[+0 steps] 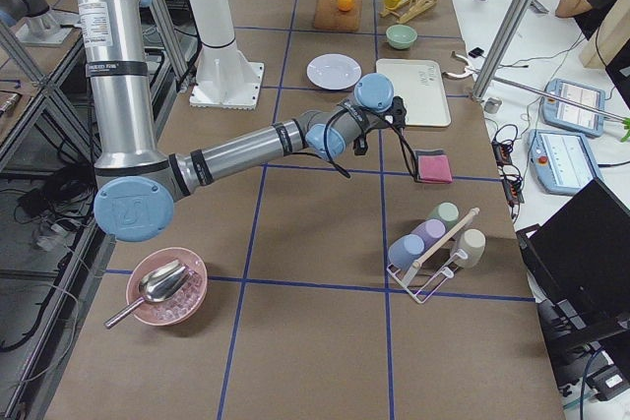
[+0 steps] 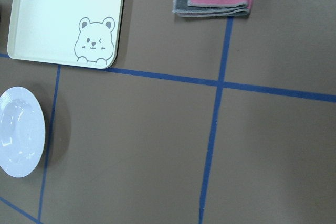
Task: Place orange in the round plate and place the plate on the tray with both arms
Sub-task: 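Move the right gripper out toward the white plate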
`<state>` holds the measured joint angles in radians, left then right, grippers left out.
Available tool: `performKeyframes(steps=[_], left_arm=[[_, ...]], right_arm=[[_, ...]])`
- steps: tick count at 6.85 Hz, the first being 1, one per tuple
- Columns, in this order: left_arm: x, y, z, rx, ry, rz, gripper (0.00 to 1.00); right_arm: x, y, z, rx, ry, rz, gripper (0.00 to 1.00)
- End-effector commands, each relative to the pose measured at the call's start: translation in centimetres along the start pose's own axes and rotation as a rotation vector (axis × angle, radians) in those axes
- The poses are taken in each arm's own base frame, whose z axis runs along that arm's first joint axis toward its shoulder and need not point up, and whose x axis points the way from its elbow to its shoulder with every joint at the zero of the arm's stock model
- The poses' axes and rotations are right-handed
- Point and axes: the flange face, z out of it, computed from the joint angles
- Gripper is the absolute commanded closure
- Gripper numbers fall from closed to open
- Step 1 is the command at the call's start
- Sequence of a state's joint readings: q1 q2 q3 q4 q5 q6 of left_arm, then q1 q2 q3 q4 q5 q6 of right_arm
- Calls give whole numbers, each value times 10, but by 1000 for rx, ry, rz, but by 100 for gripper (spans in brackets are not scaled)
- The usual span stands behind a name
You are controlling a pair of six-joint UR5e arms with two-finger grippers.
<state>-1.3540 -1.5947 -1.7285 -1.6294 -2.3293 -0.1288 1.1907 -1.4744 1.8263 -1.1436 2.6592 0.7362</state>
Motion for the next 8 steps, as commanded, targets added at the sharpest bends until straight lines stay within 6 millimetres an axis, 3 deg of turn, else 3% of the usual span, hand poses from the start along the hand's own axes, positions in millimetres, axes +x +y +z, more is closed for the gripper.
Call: performKeyframes(steps=[1,2,3,4,5,6,7,8], left_arm=[[8,-1,1,19,7,-31,1],[20,-3,8,39,15,-38,1],[34,-4,20,25,19,-56,1],[46,-4,30,14,24,-61,1],[50,3,38,25,35,-73,1],[60,9,47,47,35,-85,1],[79,10,61,59,32,-107,1],[98,12,78,58,21,-122,1]], right_arm=[[-30,10,43,33,-7,72,0],[-42,18,58,34,-72,88,0],[-35,27,70,47,-151,94,0],[-29,41,97,62,-243,168,2],[-47,66,142,107,-354,227,2],[-97,76,185,127,-431,294,2],[-121,82,204,123,-458,304,2],[-127,87,209,124,-465,305,2]])
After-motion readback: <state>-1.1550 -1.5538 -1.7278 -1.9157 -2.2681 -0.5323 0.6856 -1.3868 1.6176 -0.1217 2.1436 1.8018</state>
